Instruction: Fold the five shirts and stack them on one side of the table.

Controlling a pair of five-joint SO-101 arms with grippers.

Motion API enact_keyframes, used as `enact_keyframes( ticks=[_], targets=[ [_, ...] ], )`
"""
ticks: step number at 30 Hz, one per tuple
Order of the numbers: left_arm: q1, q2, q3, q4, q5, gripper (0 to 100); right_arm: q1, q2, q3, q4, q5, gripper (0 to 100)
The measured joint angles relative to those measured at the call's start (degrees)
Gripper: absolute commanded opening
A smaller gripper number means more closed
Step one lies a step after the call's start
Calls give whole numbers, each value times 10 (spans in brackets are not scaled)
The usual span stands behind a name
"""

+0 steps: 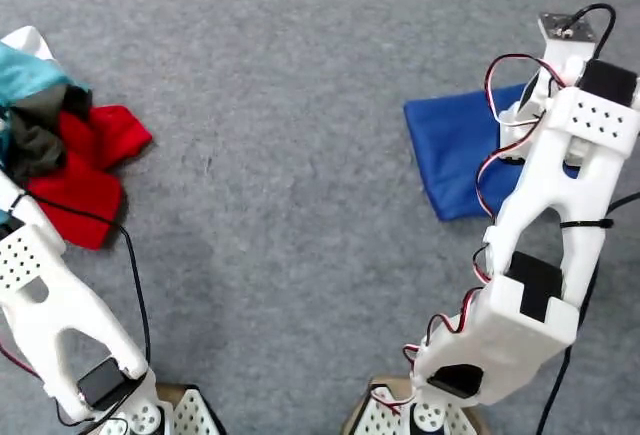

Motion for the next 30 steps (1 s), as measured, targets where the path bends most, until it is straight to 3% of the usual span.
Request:
enact_keyframes(
  ticks=[4, 14, 24, 30],
  targets=[
    [0, 13, -3, -11, 0, 18, 0, 0, 0, 0, 0, 3],
    [1, -18, -122, 102, 0, 19, 0, 0, 4, 0, 0, 3],
    [53, -227, -128, 209, 0, 19, 0, 0, 4, 0, 0, 3],
    [133, -382, -128, 265, 2, 19, 0, 0, 4, 0, 0, 3]
  ],
)
